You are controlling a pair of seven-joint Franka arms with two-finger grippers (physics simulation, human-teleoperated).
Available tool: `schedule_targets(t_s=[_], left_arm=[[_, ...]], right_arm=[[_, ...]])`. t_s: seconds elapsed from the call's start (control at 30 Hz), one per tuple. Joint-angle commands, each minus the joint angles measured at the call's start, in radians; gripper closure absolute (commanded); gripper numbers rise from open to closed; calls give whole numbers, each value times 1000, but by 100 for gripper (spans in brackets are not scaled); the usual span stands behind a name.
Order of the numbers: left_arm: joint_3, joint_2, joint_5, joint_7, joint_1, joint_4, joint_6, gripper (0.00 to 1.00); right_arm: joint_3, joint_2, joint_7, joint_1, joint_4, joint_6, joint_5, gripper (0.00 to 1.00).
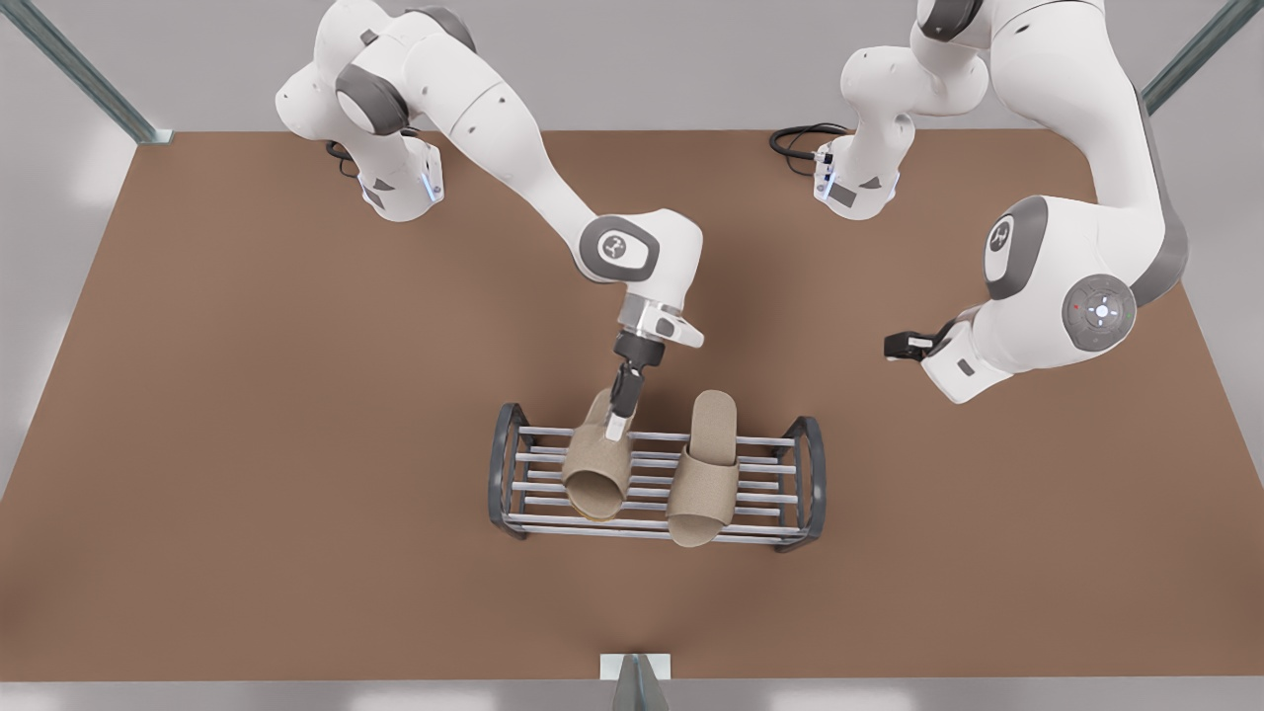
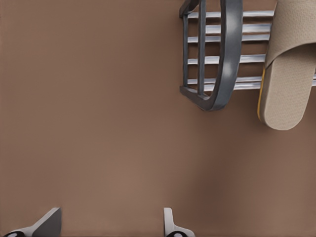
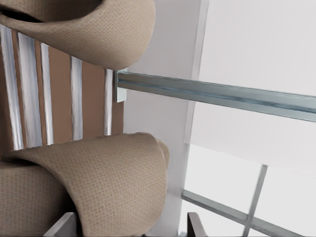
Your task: Place the right shoe on the shoe rack with the right arm, and place the left shoe on the shoe rack with the left arm
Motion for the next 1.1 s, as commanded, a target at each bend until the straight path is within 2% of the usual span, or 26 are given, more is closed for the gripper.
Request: schedule_targets(t_s=[0.0, 0.23, 0.33, 0.4, 0.43, 0.47, 0.5, 0.53, 0.57, 0.6, 0.63, 0.67, 0.7, 0.77, 0.8, 0.83, 1.07], left_arm=[[0, -1, 1, -125, 0, 0, -2, 0], [0, -4, -1, -127, 0, 3, -11, 0], [0, -3, -1, -128, 0, 23, -19, 0], [0, -3, -1, -128, 0, 23, -19, 0], [2, -3, -1, -128, 0, 23, -20, 0], [2, -3, -1, -128, 0, 25, -19, 0], [2, 11, -13, -141, 0, 60, -19, 0], [3, 92, -4, -136, 0, 218, -143, 0], [5, 94, -4, -128, 1, 238, -167, 0], [3, 88, 19, -127, 1, 238, -177, 0], [3, 88, 21, -128, 1, 240, -177, 0], [3, 88, 21, -130, 1, 240, -180, 0], [3, 88, 21, -130, 1, 238, -180, 0], [3, 89, 24, -130, 1, 238, -180, 0], [3, 91, 26, -130, 1, 238, -180, 0], [3, 93, 26, -130, 1, 238, -180, 0], [3, 97, 26, -136, 1, 238, -180, 0]], right_arm=[[-1, 1, 1, 0, 3, 44, 28, 0], [-1, -8, -57, 14, -2, 27, 31, 0], [10, -124, -86, 19, -174, 27, 43, 0], [12, -144, -119, 19, -191, 27, 43, 0], [12, -202, -120, 19, -256, 28, 46, 0], [34, -303, -114, 1, -318, 25, 108, 0], [61, -443, -103, -132, -315, -19, 428, 0], [154, -610, -93, -513, -372, -59, 814, 0], [87, -701, 95, -680, -479, -192, 1127, 0], [18, -713, 228, -688, -563, -160, 1132, 0], [-27, -697, 223, -693, -596, -59, 1141, 0], [-53, -666, 142, -711, -579, -54, 1158, 0], [-47, -623, 128, -736, -547, -59, 1180, 0], [44, -566, 92, -810, -494, -70, 1163, 0], [96, -485, 90, -860, -374, -163, 1141, 0], [177, -306, 90, -891, -67, -353, 1089, 0], [177, -285, 90, -897, -42, -315, 1088, 0]])
